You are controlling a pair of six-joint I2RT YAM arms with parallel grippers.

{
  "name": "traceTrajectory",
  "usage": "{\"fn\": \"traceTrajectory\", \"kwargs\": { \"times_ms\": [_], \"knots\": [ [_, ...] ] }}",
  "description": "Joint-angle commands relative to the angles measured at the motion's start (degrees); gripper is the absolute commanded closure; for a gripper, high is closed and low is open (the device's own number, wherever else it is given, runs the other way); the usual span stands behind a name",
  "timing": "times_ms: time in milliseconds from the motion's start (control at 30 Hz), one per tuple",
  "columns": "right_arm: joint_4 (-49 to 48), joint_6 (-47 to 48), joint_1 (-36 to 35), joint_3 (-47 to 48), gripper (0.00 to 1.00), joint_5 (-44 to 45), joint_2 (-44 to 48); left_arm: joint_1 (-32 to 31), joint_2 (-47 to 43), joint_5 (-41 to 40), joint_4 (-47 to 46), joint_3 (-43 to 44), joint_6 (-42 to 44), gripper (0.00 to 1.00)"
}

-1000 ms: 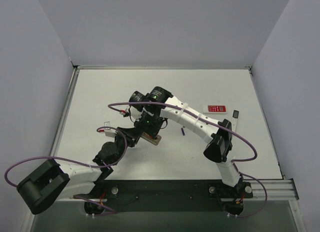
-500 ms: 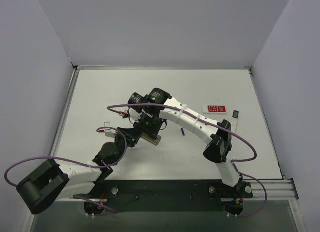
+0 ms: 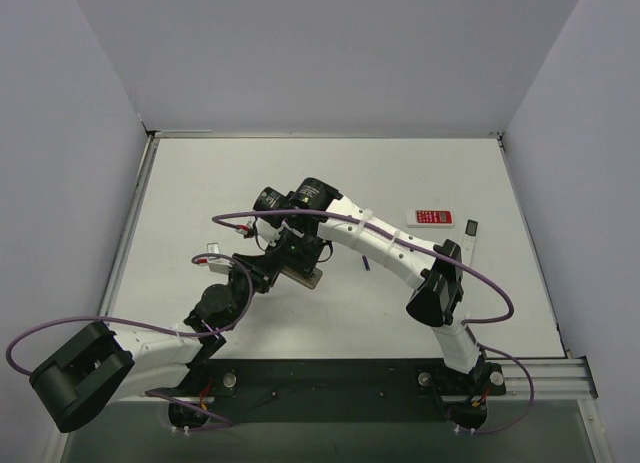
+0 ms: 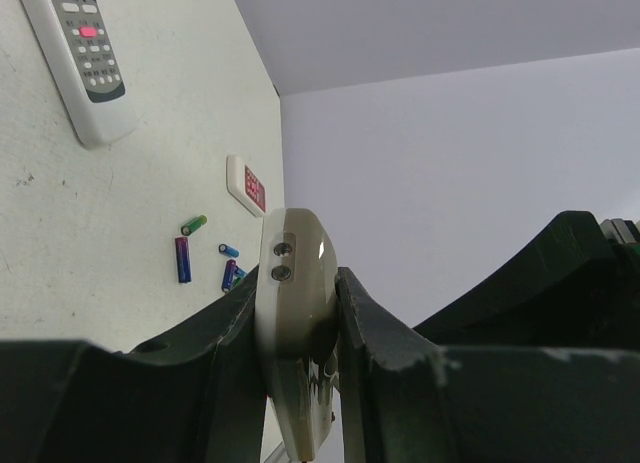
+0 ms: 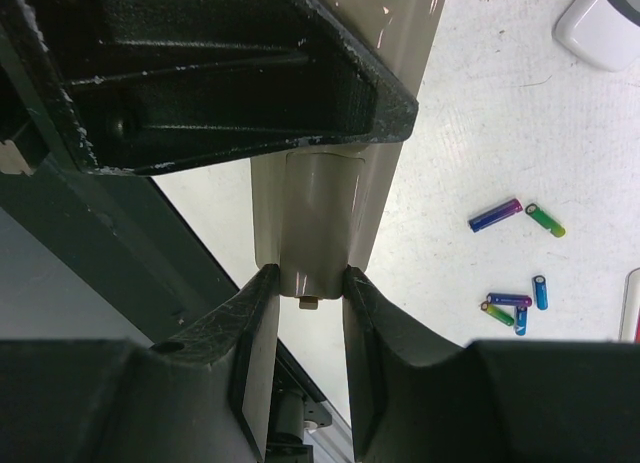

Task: Load the batteries into the remote control

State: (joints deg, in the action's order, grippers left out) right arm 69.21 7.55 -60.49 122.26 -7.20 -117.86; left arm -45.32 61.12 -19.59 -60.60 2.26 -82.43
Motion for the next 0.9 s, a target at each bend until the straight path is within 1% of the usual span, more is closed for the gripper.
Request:
{"fn": "traceTrajectory", "kwargs": {
  "times_ms": [0, 267, 867],
  "knots": [
    [0.4, -1.0, -0.3, -0.3, 1.0, 1.7, 0.0, -0.6, -1.2, -0.4, -3.7, -2.6, 0.3, 1.0],
    [-0.1, -1.4, -0.3, -0.2, 0.89, 1.0, -0.1, -0.8, -1.3, -0.4, -3.8, -2.6, 0.3, 1.0],
    [0.3, -0.9, -0.3, -0.7, 0.72, 1.2, 0.8, -0.8, -0.8, -0.5, -4.3, -2.8, -1.0, 1.0]
  ]
}}
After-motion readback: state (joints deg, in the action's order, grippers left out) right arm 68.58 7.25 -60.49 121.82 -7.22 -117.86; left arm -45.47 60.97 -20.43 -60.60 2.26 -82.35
